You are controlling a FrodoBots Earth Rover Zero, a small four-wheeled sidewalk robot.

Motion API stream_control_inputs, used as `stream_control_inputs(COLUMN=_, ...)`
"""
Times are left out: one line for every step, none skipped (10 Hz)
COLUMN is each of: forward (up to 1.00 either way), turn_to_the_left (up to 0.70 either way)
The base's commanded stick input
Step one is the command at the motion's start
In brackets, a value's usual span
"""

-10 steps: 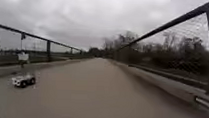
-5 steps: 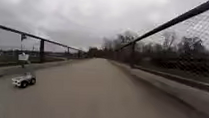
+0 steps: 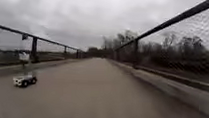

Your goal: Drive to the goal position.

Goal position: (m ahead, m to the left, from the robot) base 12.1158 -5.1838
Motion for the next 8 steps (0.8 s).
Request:
stream_control_inputs(forward=1.0, turn_to_the_left=0.0)
stream_control_inputs(forward=1.0, turn_to_the_left=0.0)
stream_control_inputs(forward=1.0, turn_to_the_left=0.0)
stream_control_inputs(forward=1.0, turn_to_the_left=0.0)
stream_control_inputs(forward=1.0, turn_to_the_left=0.0)
stream_control_inputs(forward=1.0, turn_to_the_left=0.0)
stream_control_inputs(forward=1.0, turn_to_the_left=0.0)
stream_control_inputs(forward=1.0, turn_to_the_left=0.0)
